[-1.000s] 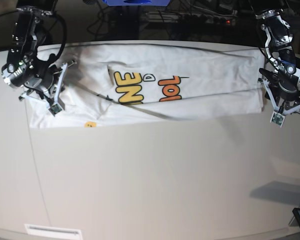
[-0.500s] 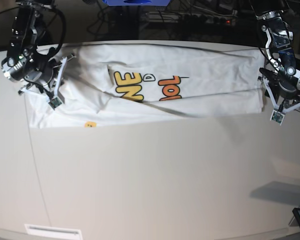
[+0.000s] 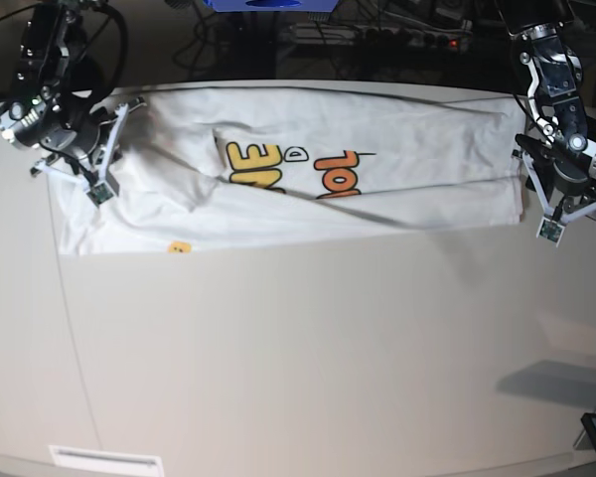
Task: Fold the T-shirt properly
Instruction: 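Fold the sleeve over the shirt body with the right gripper toward the collar, then release the shirt and move both grippers outward from the folded shirt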
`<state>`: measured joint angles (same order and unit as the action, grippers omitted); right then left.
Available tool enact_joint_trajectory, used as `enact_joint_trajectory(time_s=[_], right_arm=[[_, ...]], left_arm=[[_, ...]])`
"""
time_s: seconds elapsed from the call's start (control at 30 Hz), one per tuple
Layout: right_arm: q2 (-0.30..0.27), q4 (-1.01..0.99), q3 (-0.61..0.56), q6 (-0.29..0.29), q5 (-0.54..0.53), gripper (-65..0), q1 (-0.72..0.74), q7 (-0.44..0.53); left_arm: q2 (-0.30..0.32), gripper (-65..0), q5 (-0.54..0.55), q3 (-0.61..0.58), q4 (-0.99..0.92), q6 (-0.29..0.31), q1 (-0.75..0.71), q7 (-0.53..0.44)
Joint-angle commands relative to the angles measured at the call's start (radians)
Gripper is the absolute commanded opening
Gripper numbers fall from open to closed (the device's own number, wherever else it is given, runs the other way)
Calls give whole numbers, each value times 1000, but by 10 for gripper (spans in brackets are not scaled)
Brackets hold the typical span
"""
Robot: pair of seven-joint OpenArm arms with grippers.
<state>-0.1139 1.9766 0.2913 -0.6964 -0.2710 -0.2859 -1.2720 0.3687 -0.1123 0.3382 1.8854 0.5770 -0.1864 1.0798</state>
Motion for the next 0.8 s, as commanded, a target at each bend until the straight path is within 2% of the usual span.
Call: enact_joint_trajectory(time_s=[0.0, 0.13, 0.77], right_arm=[[-8, 20, 13, -2, -6, -643, 6, 16], [-8, 20, 50, -2, -6, -643, -11, 16], [-8, 22, 52, -2, -7, -631, -32, 16]], left_arm=[[16, -346, -11, 6, 15, -7, 9, -10], [16, -346, -11, 5, 12, -7, 26, -10], [13, -346, -11, 5, -7, -7, 72, -10]])
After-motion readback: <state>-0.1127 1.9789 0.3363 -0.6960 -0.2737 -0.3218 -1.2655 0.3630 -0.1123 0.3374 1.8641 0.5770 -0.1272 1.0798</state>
